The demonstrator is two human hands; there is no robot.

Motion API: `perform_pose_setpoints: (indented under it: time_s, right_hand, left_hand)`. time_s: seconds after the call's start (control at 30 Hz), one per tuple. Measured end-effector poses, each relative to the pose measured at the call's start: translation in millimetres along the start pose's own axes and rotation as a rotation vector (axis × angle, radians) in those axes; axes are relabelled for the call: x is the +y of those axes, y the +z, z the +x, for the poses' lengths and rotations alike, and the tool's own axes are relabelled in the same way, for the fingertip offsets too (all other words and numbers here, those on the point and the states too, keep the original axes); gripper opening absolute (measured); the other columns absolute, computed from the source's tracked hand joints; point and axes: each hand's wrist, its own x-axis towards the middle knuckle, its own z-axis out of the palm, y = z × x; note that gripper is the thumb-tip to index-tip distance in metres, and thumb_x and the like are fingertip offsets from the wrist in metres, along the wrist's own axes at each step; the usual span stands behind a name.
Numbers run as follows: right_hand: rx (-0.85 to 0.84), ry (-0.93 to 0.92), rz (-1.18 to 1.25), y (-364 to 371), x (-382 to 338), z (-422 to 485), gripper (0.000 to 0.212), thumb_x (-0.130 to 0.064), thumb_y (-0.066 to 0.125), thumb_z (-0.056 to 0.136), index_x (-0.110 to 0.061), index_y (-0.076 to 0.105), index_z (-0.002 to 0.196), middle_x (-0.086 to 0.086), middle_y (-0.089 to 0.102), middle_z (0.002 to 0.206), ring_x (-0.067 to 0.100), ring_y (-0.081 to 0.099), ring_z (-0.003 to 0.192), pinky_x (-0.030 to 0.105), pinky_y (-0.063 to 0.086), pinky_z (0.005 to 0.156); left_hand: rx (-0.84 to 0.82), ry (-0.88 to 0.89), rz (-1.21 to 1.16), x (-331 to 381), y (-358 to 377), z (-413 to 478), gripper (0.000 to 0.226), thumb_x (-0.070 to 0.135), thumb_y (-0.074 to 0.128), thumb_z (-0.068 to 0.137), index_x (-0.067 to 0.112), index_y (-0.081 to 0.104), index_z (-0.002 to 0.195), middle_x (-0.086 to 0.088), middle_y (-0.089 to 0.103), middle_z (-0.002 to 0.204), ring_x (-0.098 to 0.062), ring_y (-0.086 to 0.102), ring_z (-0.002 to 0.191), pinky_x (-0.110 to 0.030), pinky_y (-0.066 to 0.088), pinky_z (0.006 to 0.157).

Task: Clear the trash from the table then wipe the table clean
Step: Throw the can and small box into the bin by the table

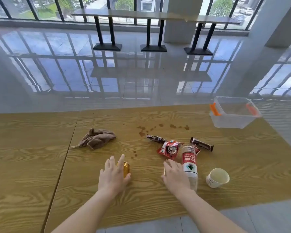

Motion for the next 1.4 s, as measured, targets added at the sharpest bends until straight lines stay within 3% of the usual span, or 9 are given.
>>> perform_pose_setpoints:
  time_s: [0.17, 0.3, 0.4, 0.6, 0.77, 0.93, 1.07, 1.13, 1.4]
  right_hand:
    - [-0.038, 0.011, -0.038, 14.8, -3.7, 1.4, 0.068, -0.048, 0.054, 0.095, -0.014, 0.032, 0.150, 0.004, 0.035, 0.153, 0.026, 0.030, 0.138, 0.036, 0.036, 0.112]
    - [-0.020, 0.003, -0.055, 22.5, -9.5, -5.4, 0.063, -0.048, 0.055, 0.095, -0.013, 0.039, 0.144, 0.004, 0.040, 0.145, 0.027, 0.035, 0.131, 0.034, 0.043, 0.104]
    - [0.028, 0.005, -0.045, 25.0, -14.4, -7.5, 0.045, -0.043, 0.059, 0.094, -0.014, 0.055, 0.128, 0.003, 0.048, 0.135, 0.025, 0.043, 0.121, 0.034, 0.050, 0.090]
    - [0.101, 0.056, -0.022, 22.1, -23.2, -13.5, 0.021, -0.016, 0.077, 0.078, -0.017, 0.069, 0.098, 0.001, 0.062, 0.105, 0.021, 0.057, 0.093, 0.030, 0.052, 0.069]
    - [0.189, 0.021, 0.090, 17.7, -20.8, -21.0, 0.030, -0.014, 0.070, 0.080, -0.017, 0.066, 0.110, 0.002, 0.060, 0.115, 0.022, 0.052, 0.100, 0.032, 0.051, 0.082]
    - [0.293, 0.010, 0.174, 5.9, -14.2, -38.0, 0.028, -0.015, 0.074, 0.073, -0.018, 0.066, 0.099, 0.001, 0.056, 0.108, 0.021, 0.051, 0.099, 0.028, 0.048, 0.083]
    - [0.375, 0.060, 0.239, 1.1, -9.8, -56.0, 0.056, -0.014, 0.079, 0.070, -0.016, 0.062, 0.123, 0.008, 0.055, 0.129, 0.027, 0.049, 0.120, 0.036, 0.049, 0.095]
    - [0.403, 0.072, 0.245, -1.3, -8.8, -65.5, 0.064, -0.013, 0.080, 0.069, -0.014, 0.059, 0.130, 0.007, 0.059, 0.130, 0.027, 0.050, 0.122, 0.038, 0.044, 0.101]
    - [0.536, 0.262, 0.264, -3.9, -15.5, -124.9, 0.060, -0.005, 0.078, 0.065, -0.012, 0.061, 0.122, 0.006, 0.061, 0.123, 0.027, 0.051, 0.113, 0.038, 0.049, 0.098]
  left_hand:
    - [-0.071, -0.055, -0.076, 2.2, 14.6, 8.6, 0.082, 0.053, 0.052, 0.093, 0.032, 0.004, 0.156, -0.013, 0.036, 0.145, -0.027, 0.048, 0.121, -0.038, 0.049, 0.094]
    - [-0.069, -0.044, -0.096, 1.5, 22.1, 7.7, 0.081, 0.045, 0.056, 0.093, 0.033, 0.006, 0.155, -0.011, 0.038, 0.139, -0.026, 0.050, 0.116, -0.035, 0.051, 0.089]
    - [-0.064, -0.035, -0.098, 2.4, 22.8, 5.9, 0.081, 0.042, 0.058, 0.092, 0.032, 0.008, 0.155, -0.010, 0.038, 0.137, -0.025, 0.049, 0.114, -0.035, 0.051, 0.089]
    - [-0.053, -0.017, -0.103, 3.1, 25.3, -5.1, 0.083, 0.041, 0.060, 0.088, 0.033, 0.011, 0.155, -0.008, 0.039, 0.138, -0.023, 0.051, 0.112, -0.034, 0.051, 0.088]
    - [-0.011, 0.014, -0.124, 8.9, 23.3, -14.1, 0.081, 0.040, 0.060, 0.087, 0.032, 0.015, 0.154, -0.007, 0.041, 0.135, -0.023, 0.052, 0.109, -0.033, 0.050, 0.084]
    - [0.022, 0.061, -0.158, 23.1, 19.2, -19.6, 0.082, 0.040, 0.061, 0.085, 0.032, 0.016, 0.154, -0.007, 0.042, 0.135, -0.024, 0.052, 0.109, -0.034, 0.051, 0.083]
    - [0.041, 0.138, -0.175, 37.2, 15.6, -21.4, 0.084, 0.040, 0.061, 0.084, 0.032, 0.016, 0.154, -0.004, 0.043, 0.132, -0.024, 0.052, 0.109, -0.034, 0.051, 0.081]
    - [0.048, 0.185, -0.179, 43.7, 13.3, -21.3, 0.085, 0.040, 0.062, 0.084, 0.032, 0.016, 0.154, -0.004, 0.043, 0.133, -0.024, 0.052, 0.110, -0.035, 0.051, 0.082]
    - [0.012, 0.498, -0.182, 68.7, 9.8, -32.1, 0.086, 0.040, 0.064, 0.083, 0.030, 0.017, 0.154, -0.004, 0.044, 0.133, -0.024, 0.053, 0.108, -0.036, 0.052, 0.082]
